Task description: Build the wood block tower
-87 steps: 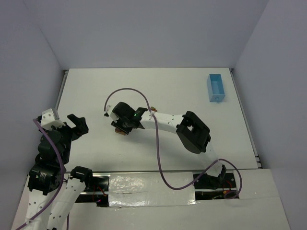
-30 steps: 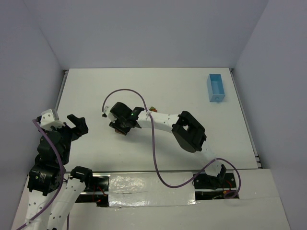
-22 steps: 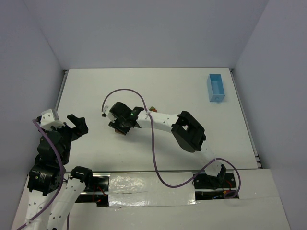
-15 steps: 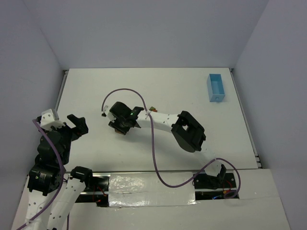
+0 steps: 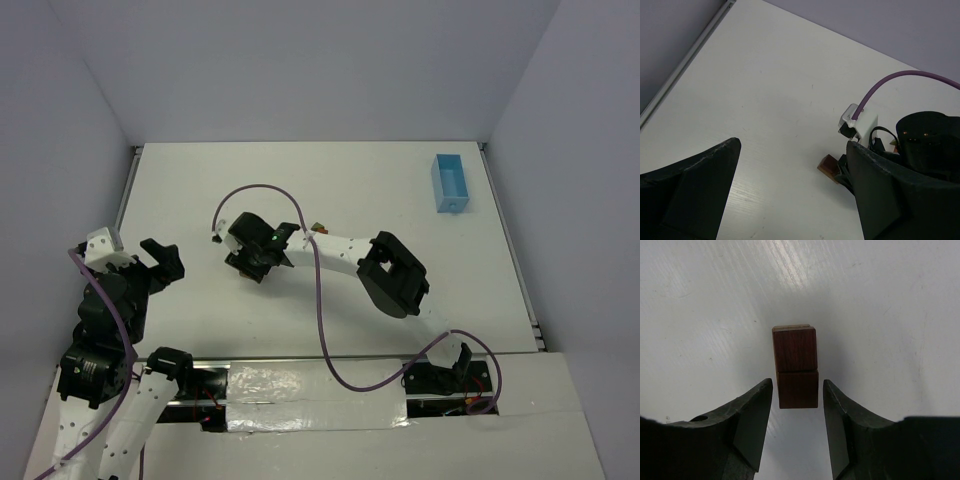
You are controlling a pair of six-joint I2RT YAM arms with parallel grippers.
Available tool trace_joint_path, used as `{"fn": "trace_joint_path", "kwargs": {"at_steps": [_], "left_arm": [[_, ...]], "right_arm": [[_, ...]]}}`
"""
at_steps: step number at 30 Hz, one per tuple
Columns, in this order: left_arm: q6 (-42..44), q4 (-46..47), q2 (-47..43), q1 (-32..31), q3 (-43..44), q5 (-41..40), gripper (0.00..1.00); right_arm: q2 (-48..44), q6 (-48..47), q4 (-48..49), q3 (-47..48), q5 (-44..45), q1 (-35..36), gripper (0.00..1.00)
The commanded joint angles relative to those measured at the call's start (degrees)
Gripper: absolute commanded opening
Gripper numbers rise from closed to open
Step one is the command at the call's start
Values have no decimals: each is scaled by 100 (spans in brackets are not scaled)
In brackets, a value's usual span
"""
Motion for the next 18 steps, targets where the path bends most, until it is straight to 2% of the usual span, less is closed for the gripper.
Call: {"fn": "trace_joint_path", "kwargs": {"at_steps": [1,5,7,12,13,18], "left_arm": [[90,276,-61,-21,18,52,100],[99,284,-44,-21,18,52,100],[99,276,-35,-21,9,61,100],[108,293,-9,-21,9,87,99],[108,293,-9,-21,9,87,99],[99,285,-9,-21,9,69,99]], "right_arm": [[-99,58,104,79,45,-18,53],[-186,76,86,18,54,-62,54],[-335,93,121,-35,19,-97,61],[-880,146,454,-509,-122,-194,90],[-1133,181,525,-710,-131,-203,100],[-1987,637,1096,-1458,26,-308,100]]}}
